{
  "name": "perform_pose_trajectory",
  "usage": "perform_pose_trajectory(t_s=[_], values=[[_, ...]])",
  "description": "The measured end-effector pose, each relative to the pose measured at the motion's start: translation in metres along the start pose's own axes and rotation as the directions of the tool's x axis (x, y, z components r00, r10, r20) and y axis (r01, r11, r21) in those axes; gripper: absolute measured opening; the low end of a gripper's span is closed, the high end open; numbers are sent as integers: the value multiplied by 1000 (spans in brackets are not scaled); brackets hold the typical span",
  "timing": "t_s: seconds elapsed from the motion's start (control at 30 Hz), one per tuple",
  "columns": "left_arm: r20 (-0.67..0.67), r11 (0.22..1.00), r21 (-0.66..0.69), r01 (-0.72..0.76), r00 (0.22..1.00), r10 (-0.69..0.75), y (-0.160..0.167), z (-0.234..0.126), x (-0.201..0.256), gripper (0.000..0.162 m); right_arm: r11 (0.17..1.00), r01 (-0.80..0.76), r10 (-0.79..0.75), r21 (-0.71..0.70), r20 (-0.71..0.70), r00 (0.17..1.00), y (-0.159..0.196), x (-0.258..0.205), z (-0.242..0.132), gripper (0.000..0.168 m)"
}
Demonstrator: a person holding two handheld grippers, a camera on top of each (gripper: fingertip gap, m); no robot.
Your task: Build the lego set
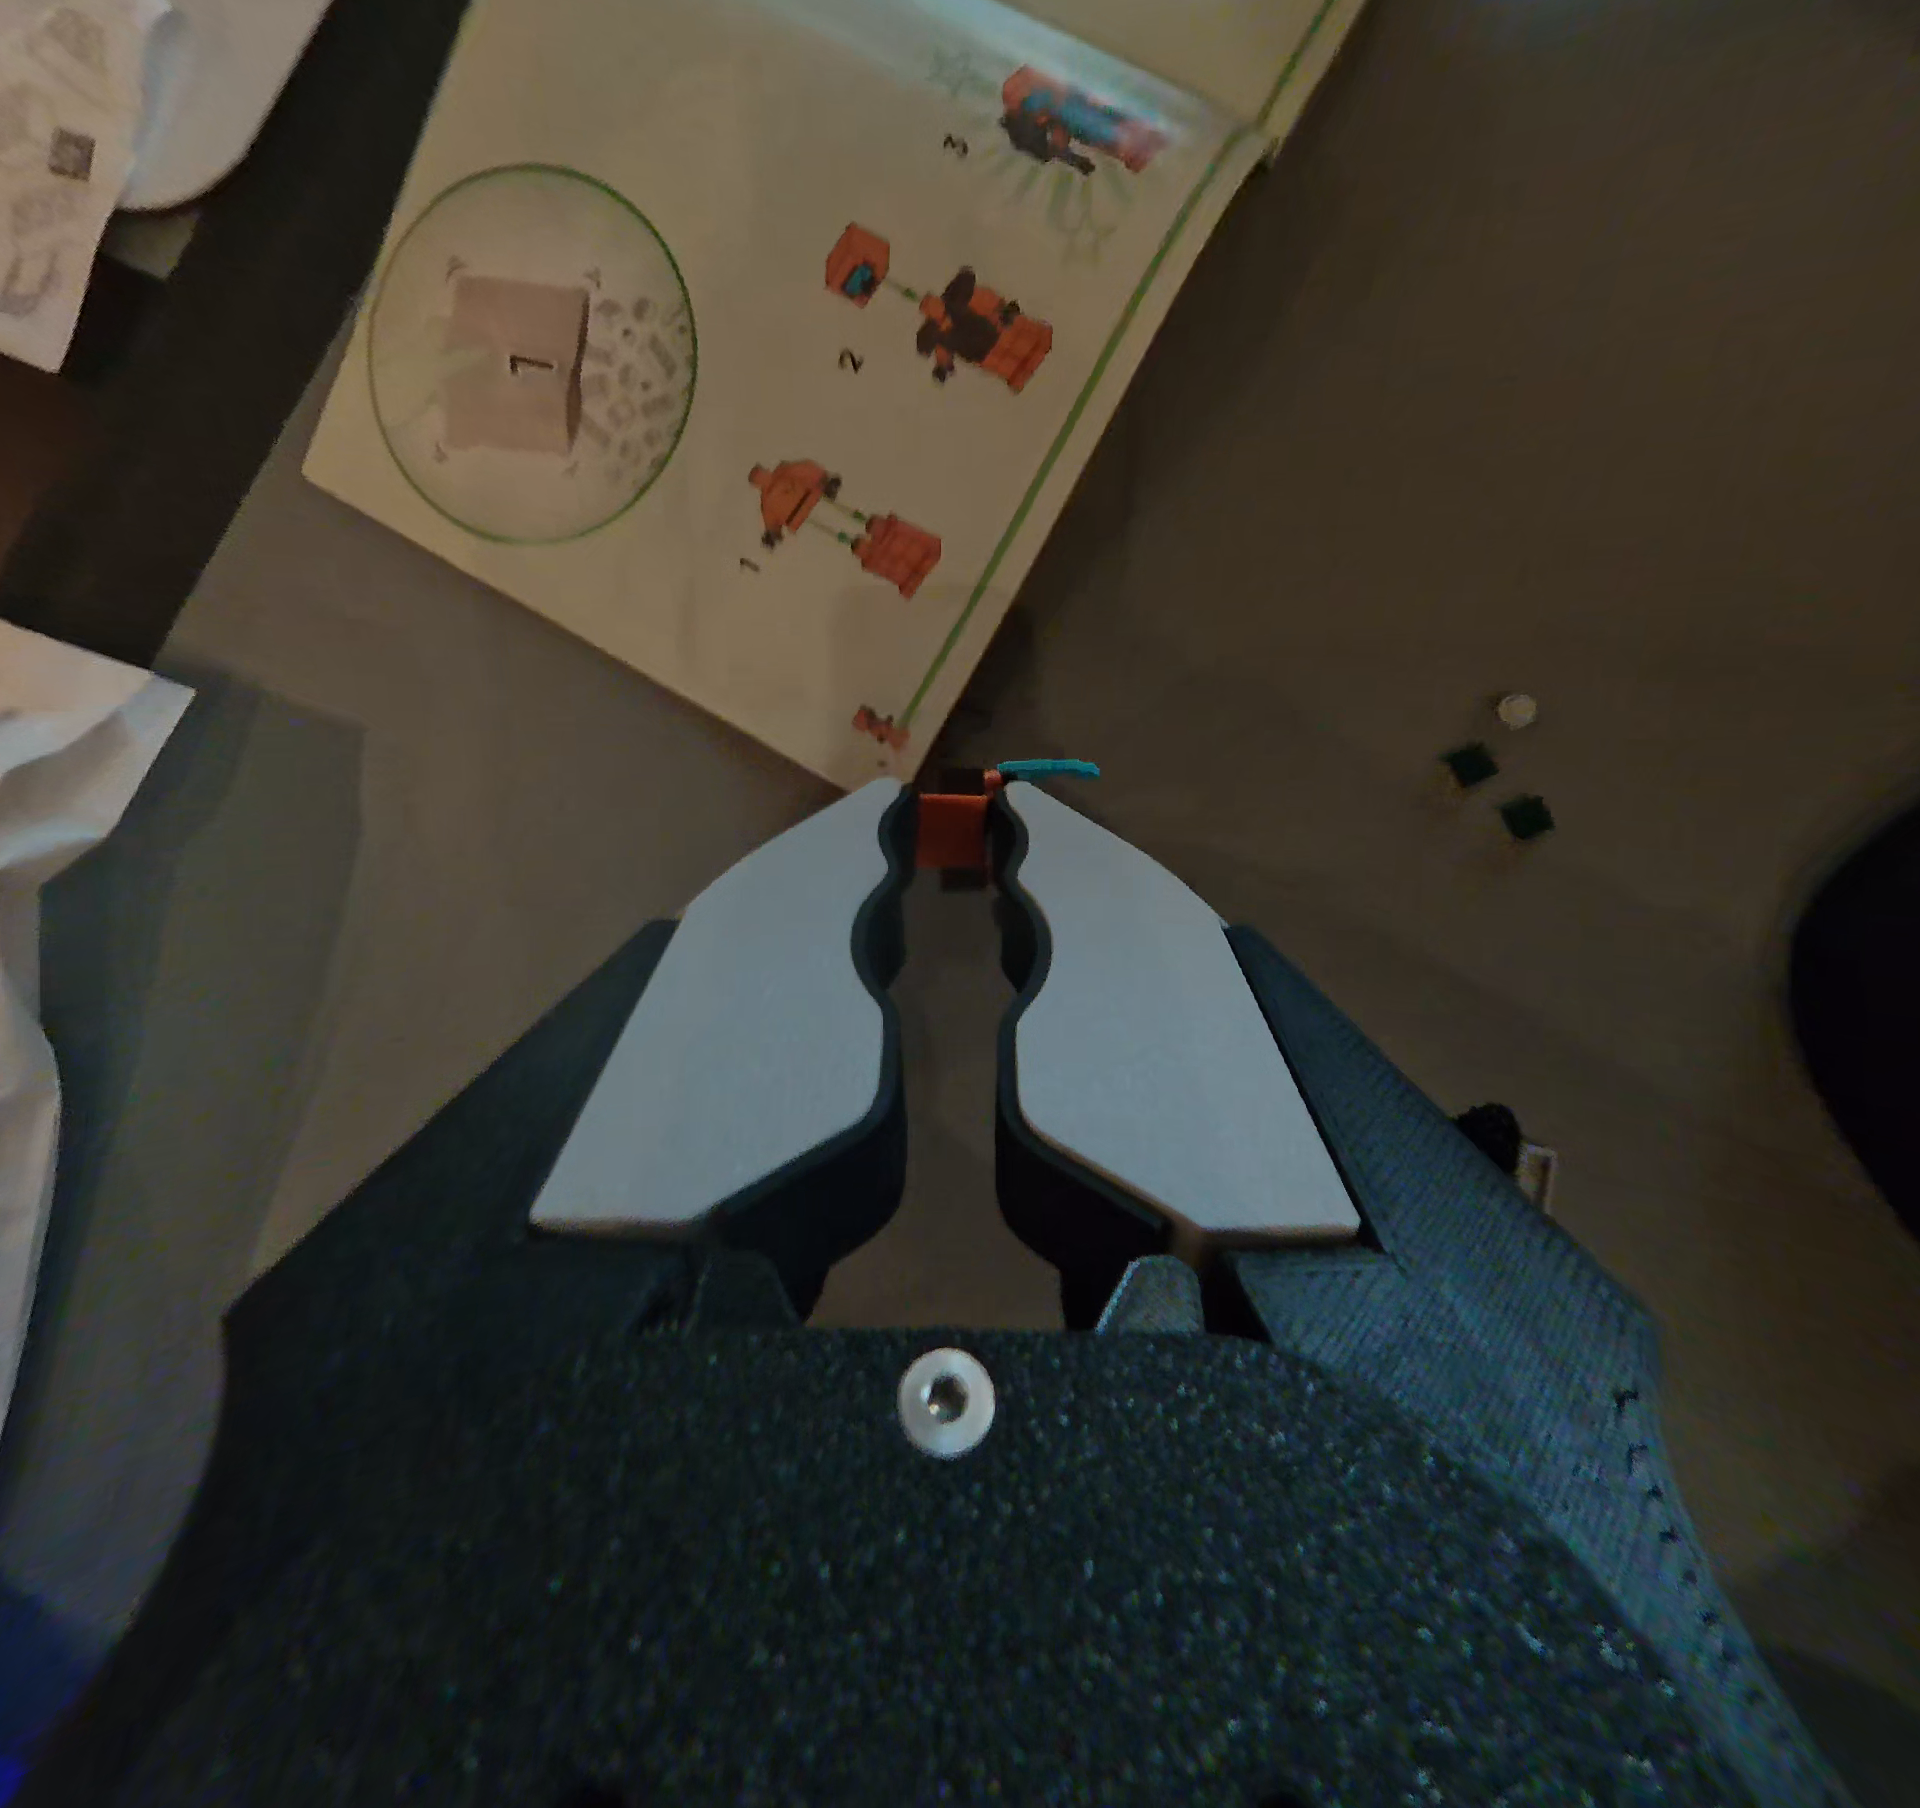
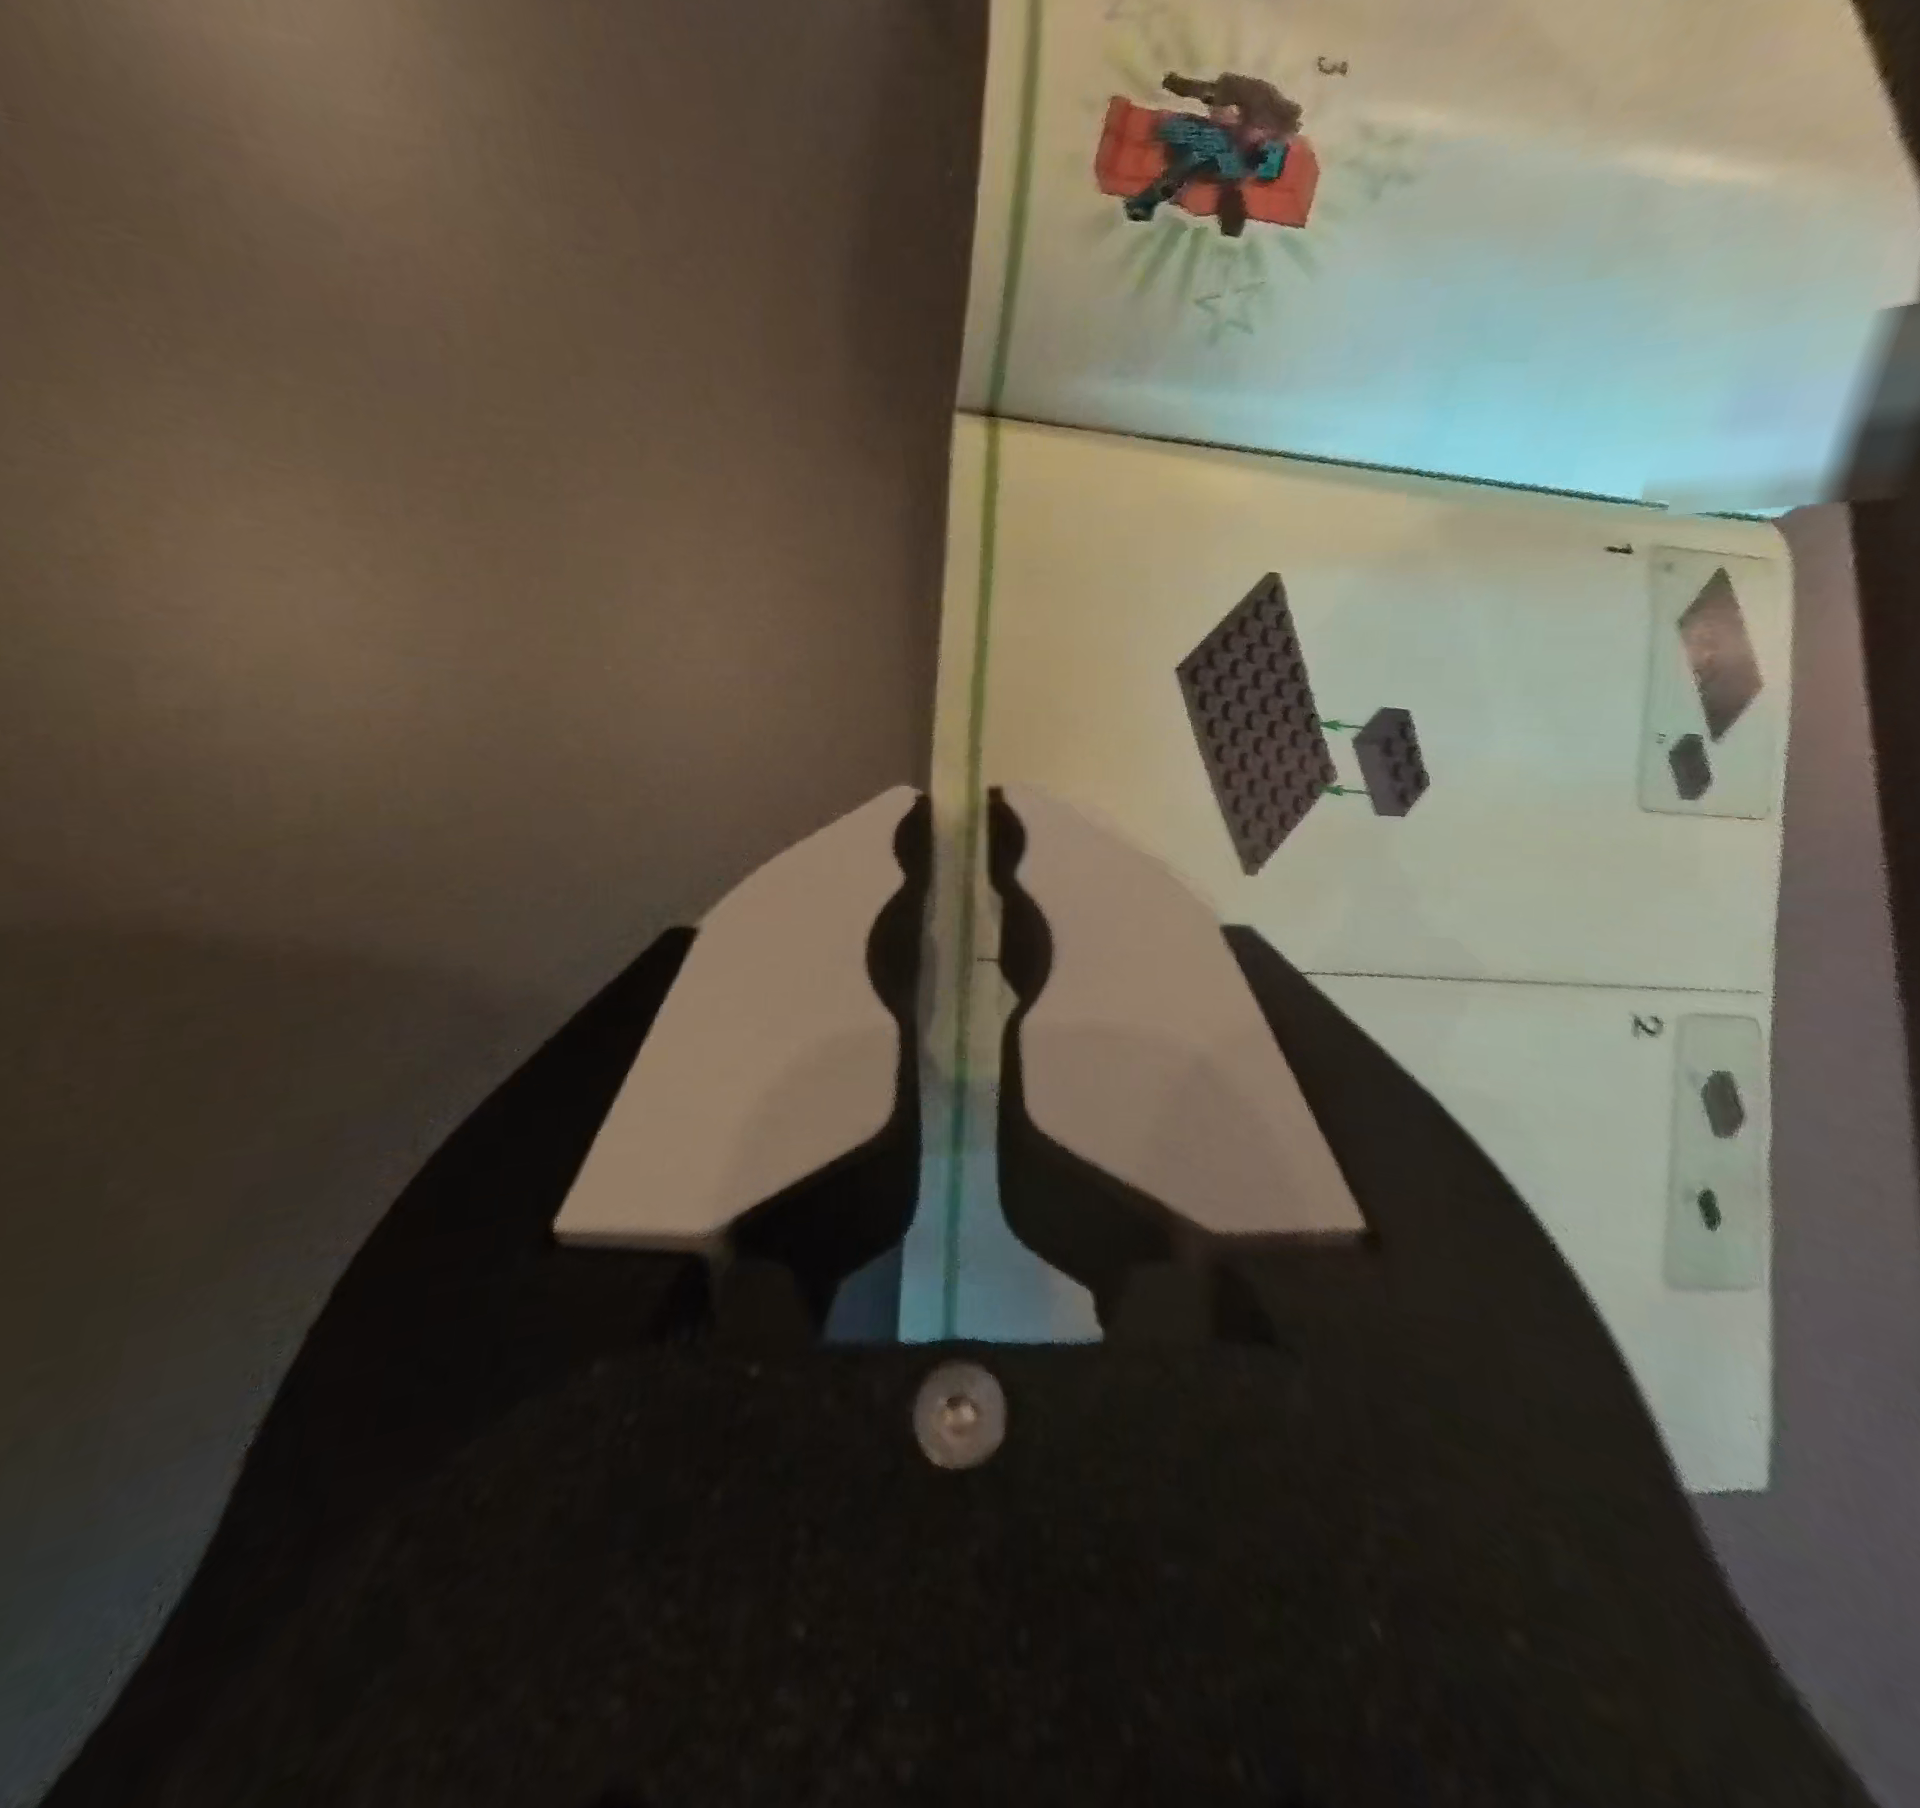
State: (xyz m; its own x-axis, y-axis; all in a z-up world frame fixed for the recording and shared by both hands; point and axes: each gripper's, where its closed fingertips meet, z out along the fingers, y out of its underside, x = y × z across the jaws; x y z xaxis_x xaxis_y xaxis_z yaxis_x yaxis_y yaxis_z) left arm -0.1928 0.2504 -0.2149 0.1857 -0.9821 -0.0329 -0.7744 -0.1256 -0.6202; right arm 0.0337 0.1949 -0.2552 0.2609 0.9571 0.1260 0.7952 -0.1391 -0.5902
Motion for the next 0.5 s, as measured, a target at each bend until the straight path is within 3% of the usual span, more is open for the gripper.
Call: perform_pose_trajectory(t_s=[0.1, 0.37, 0.5], values=[[-11, 1000, 4, 2, 1000, -2, 2, -1, -3, 14, 1000, -9, 9, 0, 27, 1000, 1, -2, -2, 3], [-79, 998, -9, -56, 995, 55, 0, 0, -9, 14, 999, 8, -7, -42, 23, 1000, 27, -31, -29, 0], [-75, 996, -40, -75, 995, 72, -2, 3, -27, 13, 998, -54, 53, -39, -8, 999, 38, -43, -40, 0]])
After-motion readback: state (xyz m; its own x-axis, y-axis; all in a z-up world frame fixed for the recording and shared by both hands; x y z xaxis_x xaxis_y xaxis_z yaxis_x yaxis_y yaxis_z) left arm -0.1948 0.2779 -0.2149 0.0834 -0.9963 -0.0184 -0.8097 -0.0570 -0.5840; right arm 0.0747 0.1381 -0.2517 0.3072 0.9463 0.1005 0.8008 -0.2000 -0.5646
